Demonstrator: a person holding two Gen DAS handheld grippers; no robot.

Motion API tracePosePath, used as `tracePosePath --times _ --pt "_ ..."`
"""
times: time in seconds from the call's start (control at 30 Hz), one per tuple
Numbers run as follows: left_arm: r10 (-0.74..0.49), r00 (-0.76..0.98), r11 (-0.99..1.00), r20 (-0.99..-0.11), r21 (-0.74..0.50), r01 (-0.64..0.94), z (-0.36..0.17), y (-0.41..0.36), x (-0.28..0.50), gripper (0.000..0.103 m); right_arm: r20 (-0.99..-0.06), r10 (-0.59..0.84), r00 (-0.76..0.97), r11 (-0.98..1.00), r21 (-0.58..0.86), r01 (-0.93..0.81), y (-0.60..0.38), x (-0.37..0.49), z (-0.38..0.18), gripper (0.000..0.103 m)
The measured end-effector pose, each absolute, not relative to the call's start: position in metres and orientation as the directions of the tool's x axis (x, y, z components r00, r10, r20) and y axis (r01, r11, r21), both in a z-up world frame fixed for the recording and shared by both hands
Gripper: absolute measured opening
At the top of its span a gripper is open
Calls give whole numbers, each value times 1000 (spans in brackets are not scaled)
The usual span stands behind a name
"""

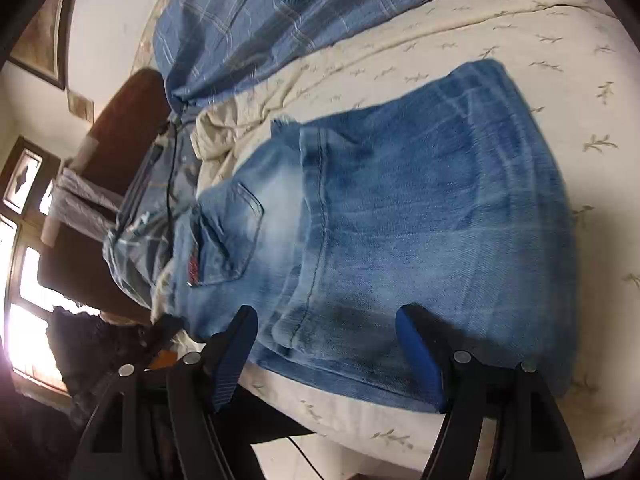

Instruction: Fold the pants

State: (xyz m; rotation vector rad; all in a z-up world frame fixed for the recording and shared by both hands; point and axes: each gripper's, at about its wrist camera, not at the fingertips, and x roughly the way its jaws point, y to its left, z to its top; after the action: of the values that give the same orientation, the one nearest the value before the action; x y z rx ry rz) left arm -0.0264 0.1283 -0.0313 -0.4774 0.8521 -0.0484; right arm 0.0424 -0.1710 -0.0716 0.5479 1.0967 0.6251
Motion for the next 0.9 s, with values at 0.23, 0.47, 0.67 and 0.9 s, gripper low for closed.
tracePosePath --times 0.23,0.47,0.67,0.9 --pt "-203 708 834 -676 -498 -237 -25 152 -46 55 -603 702 380 703 671 -234 -180 31 -74 75" --pt "-267 707 659 -655 -659 -361 -51 205 -49 59 -532 719 447 675 688 -267 -188 28 -62 75" --pt "-318 690 571 -650 -712 -408 -76 219 -37 59 -540 732 416 672 674 -308 -174 26 -62 75" --pt "-333 684 525 -649 -730 -438 -90 225 -38 60 -547 726 416 679 665 -310 -172 26 -64 75"
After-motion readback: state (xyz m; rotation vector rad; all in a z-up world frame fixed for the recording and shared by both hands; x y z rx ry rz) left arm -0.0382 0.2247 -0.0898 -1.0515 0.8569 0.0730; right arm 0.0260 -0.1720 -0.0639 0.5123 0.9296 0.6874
